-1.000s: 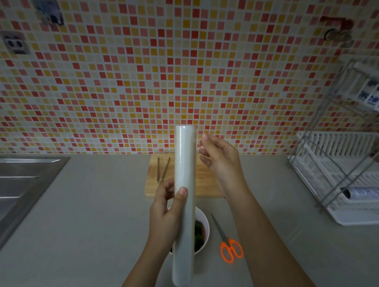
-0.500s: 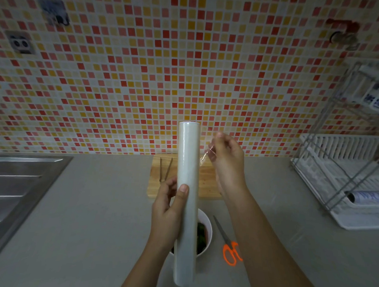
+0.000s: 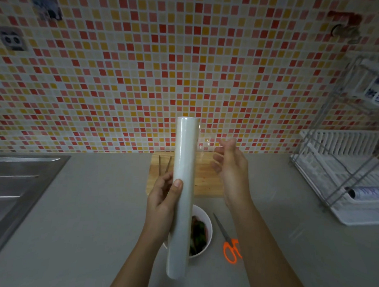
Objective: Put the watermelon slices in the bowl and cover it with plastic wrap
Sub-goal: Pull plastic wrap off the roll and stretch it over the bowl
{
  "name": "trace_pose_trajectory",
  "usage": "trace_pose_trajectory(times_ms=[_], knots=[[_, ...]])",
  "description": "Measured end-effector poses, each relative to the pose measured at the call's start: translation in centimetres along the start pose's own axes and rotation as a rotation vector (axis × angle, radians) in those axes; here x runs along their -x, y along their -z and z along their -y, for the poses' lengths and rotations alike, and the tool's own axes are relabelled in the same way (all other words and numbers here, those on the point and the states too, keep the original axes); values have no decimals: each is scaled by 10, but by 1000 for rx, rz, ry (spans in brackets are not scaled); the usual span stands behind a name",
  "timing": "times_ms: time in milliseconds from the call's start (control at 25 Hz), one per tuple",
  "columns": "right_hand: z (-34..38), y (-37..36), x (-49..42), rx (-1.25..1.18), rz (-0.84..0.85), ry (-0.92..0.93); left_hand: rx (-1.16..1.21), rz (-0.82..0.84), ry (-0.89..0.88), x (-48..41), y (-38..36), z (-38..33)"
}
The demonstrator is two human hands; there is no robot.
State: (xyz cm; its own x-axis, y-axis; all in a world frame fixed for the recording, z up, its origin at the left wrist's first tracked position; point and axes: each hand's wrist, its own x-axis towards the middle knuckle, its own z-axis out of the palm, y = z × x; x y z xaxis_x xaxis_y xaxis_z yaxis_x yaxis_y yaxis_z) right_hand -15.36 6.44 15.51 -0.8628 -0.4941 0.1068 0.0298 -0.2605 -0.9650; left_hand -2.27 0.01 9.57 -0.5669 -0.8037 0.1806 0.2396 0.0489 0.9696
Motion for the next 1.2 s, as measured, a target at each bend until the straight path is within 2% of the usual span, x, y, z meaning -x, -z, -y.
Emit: trace_pose_trajectory(times_ms=[120, 200, 280, 400, 480, 560, 640, 800, 880, 1040, 1200], knots=[[-13, 4, 10, 144, 249, -40, 33, 17, 1, -5, 2, 0], [-20, 2, 10, 166, 228, 0, 59, 27, 11, -7, 3, 1], [-22, 1, 7, 162, 138, 12, 86, 35, 19, -9, 4, 0], [-27, 2, 9, 50, 63, -60, 101, 59, 16, -13, 3, -3], [-30, 6, 17, 54, 143, -79, 98, 61, 0, -16, 1, -6], [-33, 9, 23, 167, 256, -15, 104, 62, -7, -18, 1, -9], [-29, 9, 20, 204, 250, 11, 122, 50, 7, -19, 1, -11], [-28, 6, 21, 180, 115, -1, 127, 48, 5, -22, -1, -17], [-30, 7, 30, 134, 135, -27, 124, 39, -17, -25, -2, -20], [-31, 11, 42, 240, 290, 30, 121, 36, -48, -30, -1, -28], [-28, 12, 31, 324, 257, 51, 165, 31, -1, -33, -1, -35]])
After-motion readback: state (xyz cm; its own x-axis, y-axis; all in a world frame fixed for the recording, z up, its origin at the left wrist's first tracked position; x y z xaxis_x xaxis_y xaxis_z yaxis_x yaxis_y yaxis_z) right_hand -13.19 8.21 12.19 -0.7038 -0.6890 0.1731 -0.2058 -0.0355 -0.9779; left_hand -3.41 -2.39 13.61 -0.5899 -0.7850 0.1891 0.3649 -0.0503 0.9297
